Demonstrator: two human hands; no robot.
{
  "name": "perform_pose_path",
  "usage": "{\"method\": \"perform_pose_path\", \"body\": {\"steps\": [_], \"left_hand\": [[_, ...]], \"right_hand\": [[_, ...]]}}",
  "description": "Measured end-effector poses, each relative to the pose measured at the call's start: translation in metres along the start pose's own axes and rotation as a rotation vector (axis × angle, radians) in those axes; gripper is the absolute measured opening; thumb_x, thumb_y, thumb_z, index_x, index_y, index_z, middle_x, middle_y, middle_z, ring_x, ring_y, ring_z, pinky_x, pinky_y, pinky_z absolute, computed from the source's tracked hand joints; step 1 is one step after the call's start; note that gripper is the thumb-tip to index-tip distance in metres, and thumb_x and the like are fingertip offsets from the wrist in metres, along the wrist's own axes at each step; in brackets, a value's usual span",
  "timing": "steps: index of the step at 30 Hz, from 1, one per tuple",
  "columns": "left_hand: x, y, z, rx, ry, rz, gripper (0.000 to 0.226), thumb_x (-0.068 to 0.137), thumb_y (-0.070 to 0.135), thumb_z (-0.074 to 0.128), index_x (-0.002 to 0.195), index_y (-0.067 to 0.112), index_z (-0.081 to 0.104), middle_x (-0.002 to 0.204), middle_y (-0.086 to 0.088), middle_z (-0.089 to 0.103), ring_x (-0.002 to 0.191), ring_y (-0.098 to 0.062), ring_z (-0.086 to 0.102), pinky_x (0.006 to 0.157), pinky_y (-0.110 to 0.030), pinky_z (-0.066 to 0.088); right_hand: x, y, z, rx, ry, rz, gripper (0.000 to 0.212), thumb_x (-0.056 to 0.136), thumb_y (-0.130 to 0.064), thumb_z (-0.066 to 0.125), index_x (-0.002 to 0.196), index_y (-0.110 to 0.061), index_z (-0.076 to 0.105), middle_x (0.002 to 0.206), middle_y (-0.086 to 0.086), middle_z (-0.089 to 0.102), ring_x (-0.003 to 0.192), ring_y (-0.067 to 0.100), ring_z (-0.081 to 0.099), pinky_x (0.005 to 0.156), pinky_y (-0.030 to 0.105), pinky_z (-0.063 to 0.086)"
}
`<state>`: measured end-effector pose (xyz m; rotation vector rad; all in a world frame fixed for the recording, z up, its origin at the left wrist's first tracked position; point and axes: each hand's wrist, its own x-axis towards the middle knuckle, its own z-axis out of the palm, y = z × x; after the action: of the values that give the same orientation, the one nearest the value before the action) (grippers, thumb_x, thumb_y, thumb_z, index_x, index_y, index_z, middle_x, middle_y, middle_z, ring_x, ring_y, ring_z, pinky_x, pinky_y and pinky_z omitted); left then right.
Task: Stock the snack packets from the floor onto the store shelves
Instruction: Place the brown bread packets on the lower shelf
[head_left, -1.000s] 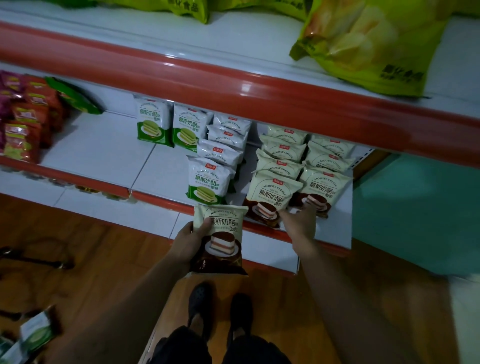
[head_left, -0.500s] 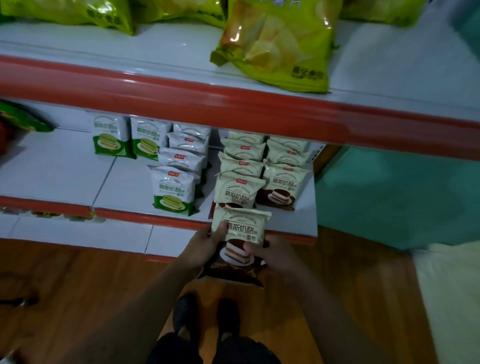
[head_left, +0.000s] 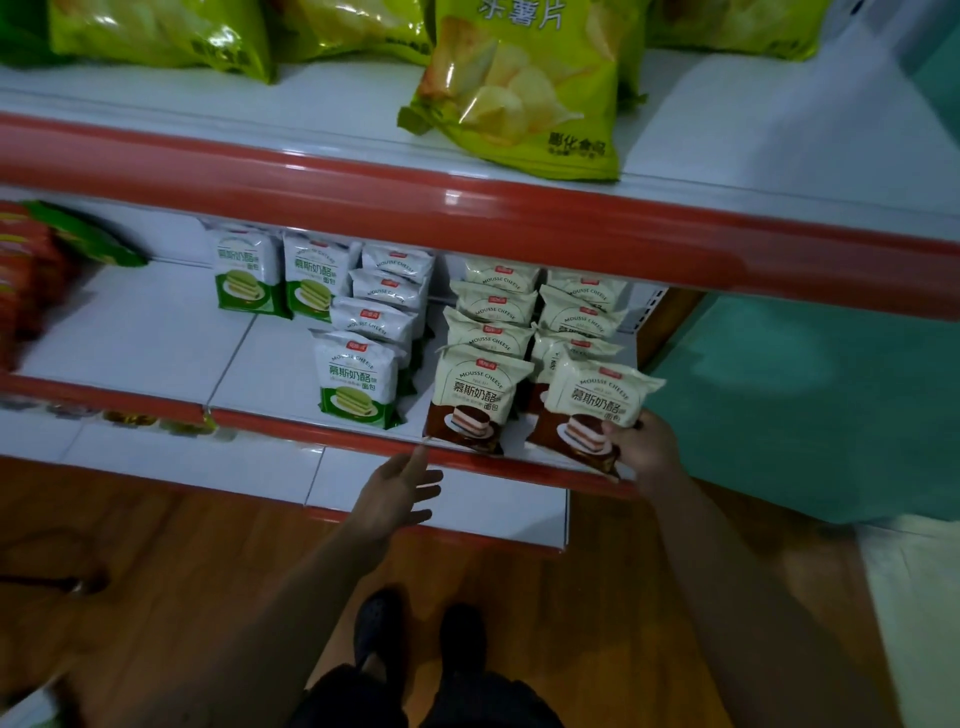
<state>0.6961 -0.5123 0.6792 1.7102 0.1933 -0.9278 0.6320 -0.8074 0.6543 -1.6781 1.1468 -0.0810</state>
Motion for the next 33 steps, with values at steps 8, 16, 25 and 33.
{"method": "perform_pose_path", "body": {"steps": [8,16,25,33], "left_hand": [[-0.012,-0.011,-0.003,-0.041,0.035,-0.045,0.047,0.104,0.042,0.043,0.142,0.014,0.046,0.121,-0.004,0.067,0.108,-0.022,0.066,0.080,-0.031,0.056],[-0.015,-0.015,-0.002,-0.042,0.047,-0.069,0.041,0.105,0.038,0.045,0.138,0.016,0.046,0.122,-0.006,0.067,0.106,-0.022,0.067,0.079,-0.032,0.056],[-0.013,-0.015,0.002,-0.031,0.022,-0.070,0.033,0.104,0.038,0.048,0.132,0.020,0.049,0.120,-0.004,0.068,0.108,-0.023,0.067,0.092,-0.040,0.055],[-0.009,-0.001,0.002,0.004,-0.010,-0.039,0.032,0.103,0.035,0.050,0.131,0.019,0.049,0.122,-0.005,0.068,0.107,-0.023,0.067,0.077,-0.031,0.057]], "right_hand": [[0.030,-0.008,0.026,-0.110,-0.058,0.004,0.026,0.089,-0.005,0.063,0.114,-0.011,0.065,0.122,0.010,0.066,0.108,0.027,0.061,0.089,0.034,0.050],[0.028,-0.002,0.033,-0.245,-0.093,0.003,0.016,0.090,-0.013,0.061,0.105,-0.011,0.063,0.110,0.010,0.068,0.092,0.024,0.061,0.073,0.030,0.048],[0.008,0.013,0.029,-0.041,0.016,0.122,0.068,0.082,-0.012,0.072,0.141,-0.009,0.039,0.142,0.013,0.048,0.125,0.032,0.051,0.090,0.036,0.045],[-0.023,0.006,0.046,-0.524,0.178,-0.314,0.088,0.082,-0.033,0.073,0.152,-0.031,0.019,0.160,0.015,0.007,0.146,0.039,0.012,0.115,0.056,0.024]]}}
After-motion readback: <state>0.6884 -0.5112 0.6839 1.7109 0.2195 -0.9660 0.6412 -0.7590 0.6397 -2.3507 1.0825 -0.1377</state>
